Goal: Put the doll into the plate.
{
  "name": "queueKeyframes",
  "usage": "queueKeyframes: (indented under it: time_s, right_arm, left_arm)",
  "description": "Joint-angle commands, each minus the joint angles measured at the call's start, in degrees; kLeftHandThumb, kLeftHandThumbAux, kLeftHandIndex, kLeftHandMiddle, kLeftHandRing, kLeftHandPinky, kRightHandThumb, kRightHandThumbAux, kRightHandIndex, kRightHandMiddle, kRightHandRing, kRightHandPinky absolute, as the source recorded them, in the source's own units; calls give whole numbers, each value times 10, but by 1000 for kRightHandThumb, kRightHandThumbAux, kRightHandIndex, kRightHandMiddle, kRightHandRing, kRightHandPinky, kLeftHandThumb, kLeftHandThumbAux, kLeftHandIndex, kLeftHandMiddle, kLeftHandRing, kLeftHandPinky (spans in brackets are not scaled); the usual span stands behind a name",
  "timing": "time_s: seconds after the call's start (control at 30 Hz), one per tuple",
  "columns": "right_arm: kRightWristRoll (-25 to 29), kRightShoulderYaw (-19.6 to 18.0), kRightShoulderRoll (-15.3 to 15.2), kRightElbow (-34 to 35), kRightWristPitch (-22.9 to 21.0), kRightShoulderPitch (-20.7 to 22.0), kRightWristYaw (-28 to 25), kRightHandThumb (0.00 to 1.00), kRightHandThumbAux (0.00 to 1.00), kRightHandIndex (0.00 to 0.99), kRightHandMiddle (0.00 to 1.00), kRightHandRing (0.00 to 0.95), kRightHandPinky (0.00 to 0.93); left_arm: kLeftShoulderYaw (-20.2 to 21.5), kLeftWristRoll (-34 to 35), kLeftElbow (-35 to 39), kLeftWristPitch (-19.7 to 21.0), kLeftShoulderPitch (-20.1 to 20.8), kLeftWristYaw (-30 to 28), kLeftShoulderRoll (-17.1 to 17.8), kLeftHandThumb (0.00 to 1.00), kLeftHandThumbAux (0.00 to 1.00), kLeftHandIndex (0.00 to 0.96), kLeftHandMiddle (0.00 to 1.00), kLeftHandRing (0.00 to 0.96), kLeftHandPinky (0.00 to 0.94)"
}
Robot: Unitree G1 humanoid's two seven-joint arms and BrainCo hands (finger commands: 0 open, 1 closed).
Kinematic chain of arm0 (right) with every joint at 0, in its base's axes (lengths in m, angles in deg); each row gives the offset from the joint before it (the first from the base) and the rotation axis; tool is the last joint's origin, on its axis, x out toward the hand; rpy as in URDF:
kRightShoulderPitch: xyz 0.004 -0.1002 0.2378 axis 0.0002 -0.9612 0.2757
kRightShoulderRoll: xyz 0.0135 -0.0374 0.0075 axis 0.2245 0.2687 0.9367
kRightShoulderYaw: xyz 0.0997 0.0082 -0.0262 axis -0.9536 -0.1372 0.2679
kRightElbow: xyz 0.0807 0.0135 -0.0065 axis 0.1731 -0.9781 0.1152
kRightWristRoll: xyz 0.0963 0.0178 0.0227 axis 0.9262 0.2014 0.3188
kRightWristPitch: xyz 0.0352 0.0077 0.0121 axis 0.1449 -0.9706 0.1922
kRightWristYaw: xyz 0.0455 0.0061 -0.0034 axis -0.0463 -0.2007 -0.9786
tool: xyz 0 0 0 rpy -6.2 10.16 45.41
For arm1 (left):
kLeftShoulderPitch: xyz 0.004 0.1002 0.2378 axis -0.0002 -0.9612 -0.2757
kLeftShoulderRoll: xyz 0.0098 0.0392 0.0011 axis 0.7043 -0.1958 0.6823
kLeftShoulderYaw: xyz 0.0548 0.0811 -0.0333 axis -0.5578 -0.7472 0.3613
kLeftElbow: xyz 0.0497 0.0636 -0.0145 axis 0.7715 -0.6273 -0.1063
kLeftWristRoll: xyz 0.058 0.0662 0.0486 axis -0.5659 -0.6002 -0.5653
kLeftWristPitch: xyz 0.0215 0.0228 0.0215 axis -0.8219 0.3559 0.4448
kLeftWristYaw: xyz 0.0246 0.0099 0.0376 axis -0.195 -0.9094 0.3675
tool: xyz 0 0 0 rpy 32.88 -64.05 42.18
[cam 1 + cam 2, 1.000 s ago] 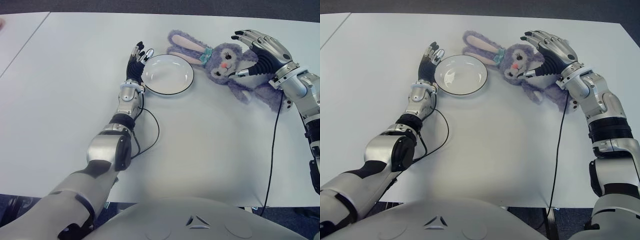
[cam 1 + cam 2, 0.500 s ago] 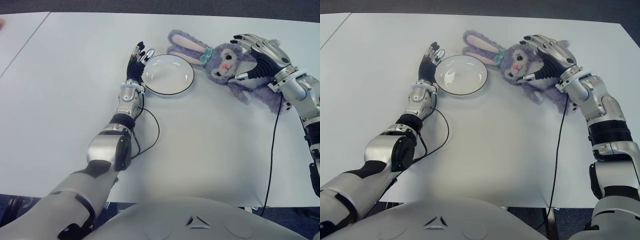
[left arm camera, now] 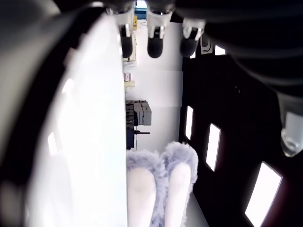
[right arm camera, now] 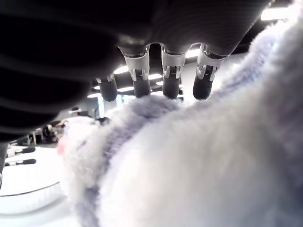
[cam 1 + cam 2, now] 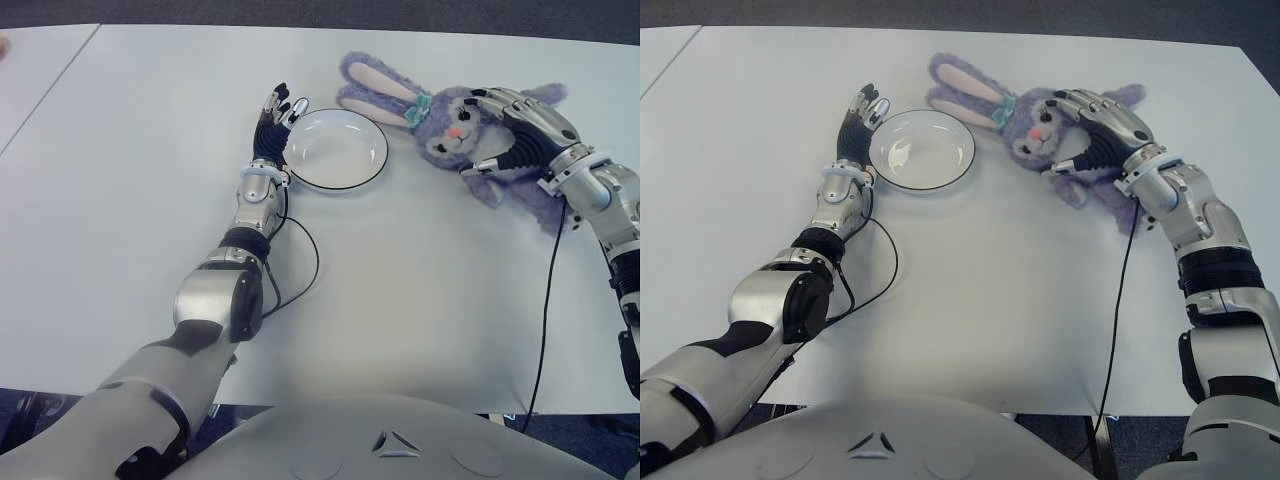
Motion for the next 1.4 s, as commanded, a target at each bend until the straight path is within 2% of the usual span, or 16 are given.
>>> queueKeyframes:
  time_s: [0.03,0.23,0.47,1.13,1.2,1.4]
  right_arm:
    - [-27,15,-1,-86,8,4,3,0,500,0,0,19,0]
    - [-46,35,16,-188,14,26,48,0,519,0,0,5,0]
    - [-46,47,27,-239,12,49,61,0,533,0,0,0,0]
    - [-54,86,31,-345,13,87,103,11,554,23,0,21,0]
    - [-57,92,29,-349,15,90,106,20,553,32,0,60,0]
    - [-60,103,19,-369,16,102,113,46,537,42,0,95,0]
  left_arm:
    - [0,-3,-98,89,-144,14,-17,0,458,0,0,0,0]
    - [1,-2,-98,87,-145,12,-17,0,451,0,0,0,0]
    - [2,-1,-97,84,-147,7,-15,0,438,0,0,0,0]
    - [2,-1,-97,87,-147,13,-12,0,442,0,0,0,0]
    - [2,-1,-97,87,-147,12,-11,0,443,0,0,0,0]
    - [2,-1,-97,84,-149,11,-11,0,438,0,0,0,0]
